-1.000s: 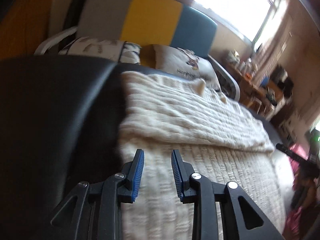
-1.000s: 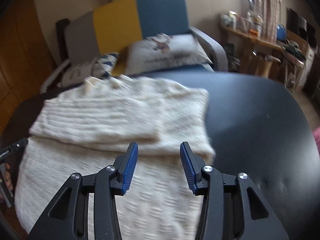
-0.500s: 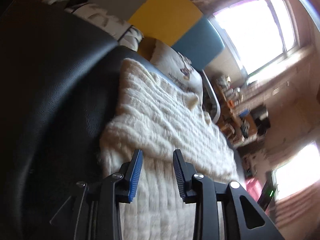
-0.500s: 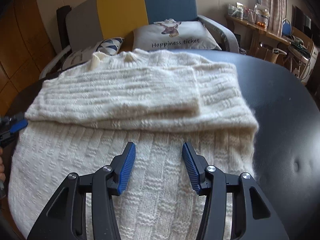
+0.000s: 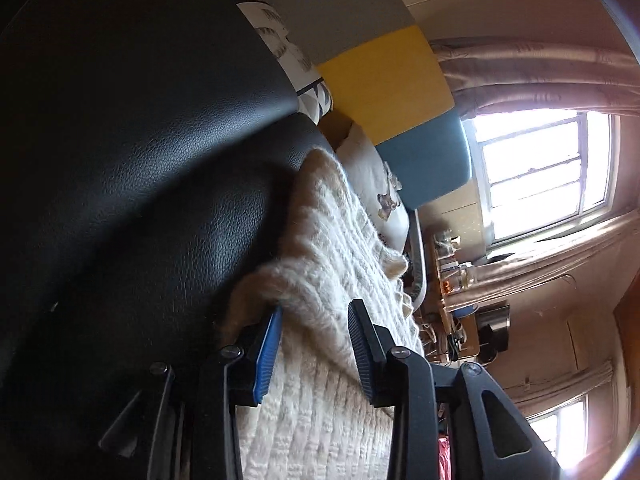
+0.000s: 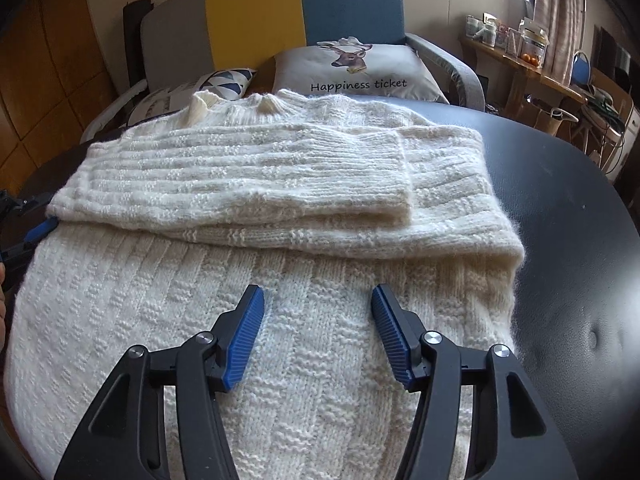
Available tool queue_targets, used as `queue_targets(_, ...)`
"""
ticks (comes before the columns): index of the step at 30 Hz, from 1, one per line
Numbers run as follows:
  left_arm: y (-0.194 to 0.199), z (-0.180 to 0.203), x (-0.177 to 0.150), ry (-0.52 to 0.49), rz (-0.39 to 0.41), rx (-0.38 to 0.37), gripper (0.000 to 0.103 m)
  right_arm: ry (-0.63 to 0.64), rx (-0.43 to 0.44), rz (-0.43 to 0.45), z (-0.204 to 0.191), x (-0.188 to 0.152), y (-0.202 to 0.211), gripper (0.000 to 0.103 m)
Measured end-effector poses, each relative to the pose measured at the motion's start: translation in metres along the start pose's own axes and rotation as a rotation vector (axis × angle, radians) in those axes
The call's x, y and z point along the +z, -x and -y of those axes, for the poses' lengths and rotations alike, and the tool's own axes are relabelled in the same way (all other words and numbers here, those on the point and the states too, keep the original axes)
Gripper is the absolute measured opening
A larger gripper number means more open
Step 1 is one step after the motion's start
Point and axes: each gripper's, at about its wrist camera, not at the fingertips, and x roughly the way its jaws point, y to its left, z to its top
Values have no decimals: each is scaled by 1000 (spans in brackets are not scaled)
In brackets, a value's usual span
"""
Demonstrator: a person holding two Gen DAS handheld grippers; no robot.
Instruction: Fold clothes
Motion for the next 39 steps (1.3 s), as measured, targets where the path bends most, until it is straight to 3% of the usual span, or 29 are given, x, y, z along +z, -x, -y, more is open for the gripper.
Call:
queue_targets(5,-11,6,7,42,17,37,31,7,-4,-2,0,0,-1,61)
queue_targets(6,-8,10,6,23,35,58,28,8,-5,-2,0,0,-1,61)
queue_targets(8,-2,18,4,-27,79,104,13,13,-13,0,-1,-1,0,61)
queue_targets(12,11,45,-9,-226,181,225,8,13,-13,3,-1,-2,0,61)
queue_targets(15,-4,29,-11,-202,125,298,6,3,0,3,3,-2,0,61)
queue_targets(19,11,39,-9,-197,152,178,6,8,1,0,4,-1,-1,61)
queue_targets(20,16,42,-7,-193,160,138,12,9,2,0,5,-1,-2,61)
queue_targets(22,2,32,-1,-121,95,128,20,13,3,-1,5,-1,-3,62)
queue_targets(24,-15,20,6,-40,20,128,21,16,2,-1,4,-1,-3,63)
queue_targets(26,-19,10,9,21,11,95,21,15,2,0,4,-1,-3,63)
queue_targets(27,-18,10,9,17,22,91,21,15,2,-1,3,-1,-3,63)
queue_targets(30,-9,24,7,-62,75,112,7,19,0,-2,3,-1,-3,64)
queue_targets(33,8,43,2,-159,165,136,6,25,-5,0,3,-1,-3,64)
queue_targets(35,1,44,0,-196,157,189,6,27,-4,0,2,0,-1,63)
queue_targets(37,-7,34,2,-167,115,188,5,25,33,10,-3,4,8,63)
queue_targets(38,-8,28,3,-136,102,168,6,5,84,20,-4,6,13,63)
queue_targets(39,-8,22,4,-106,90,148,6,-55,196,26,-3,8,17,63)
